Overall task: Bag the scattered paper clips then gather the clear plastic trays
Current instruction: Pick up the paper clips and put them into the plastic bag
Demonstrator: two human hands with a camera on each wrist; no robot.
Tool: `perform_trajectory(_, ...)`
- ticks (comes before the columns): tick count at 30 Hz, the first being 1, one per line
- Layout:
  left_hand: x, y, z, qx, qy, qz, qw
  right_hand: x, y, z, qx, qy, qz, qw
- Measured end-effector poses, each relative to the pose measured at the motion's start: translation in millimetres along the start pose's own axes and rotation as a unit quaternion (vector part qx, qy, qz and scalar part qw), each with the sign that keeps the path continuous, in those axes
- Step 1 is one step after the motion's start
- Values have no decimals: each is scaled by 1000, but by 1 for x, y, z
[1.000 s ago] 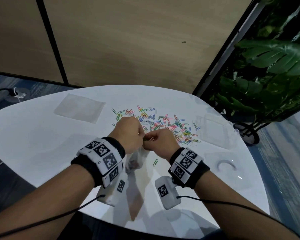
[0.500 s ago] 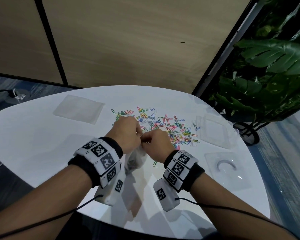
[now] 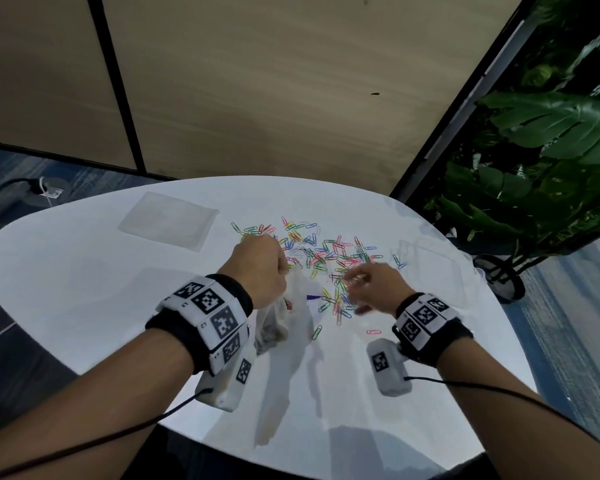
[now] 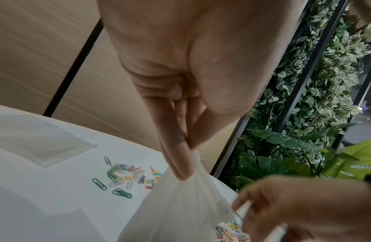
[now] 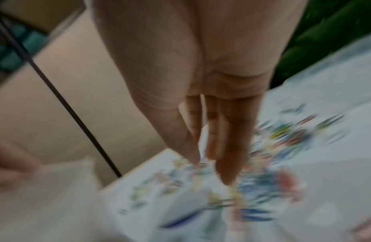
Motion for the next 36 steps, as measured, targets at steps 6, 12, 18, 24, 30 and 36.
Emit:
perform_trajectory(6, 0, 1, 1, 3, 6, 7, 1000, -15, 36, -73, -170, -211, -54, 961)
perform_trajectory(12, 0, 1, 2, 16, 15, 22, 1000, -27, 58, -46, -33, -151, -157, 975)
perform_trajectory(18, -1, 2, 7, 15, 11, 22, 1000, -31, 62, -32, 99, -267, -195, 939)
perform_trajectory(24, -6, 4, 6, 9, 15, 21, 1000, -15, 59, -28, 65, -226, -214, 948)
perform_trajectory(30, -8, 7, 4, 9, 20, 19, 1000, 0, 43, -15, 2, 213, -6, 977)
perform_trajectory(36, -8, 8, 0, 16, 24, 10, 1000, -30, -18, 43, 35, 323, 280, 903)
Point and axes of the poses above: each hand's wrist, its own y-axis towards the middle knuckle, its own x-axis out of the back of the hand, z = x × y, the point moved 5 cm from there along y, towards the middle knuckle, and after that the axes turned 14 degrees about -x, right-handed, at the moved point
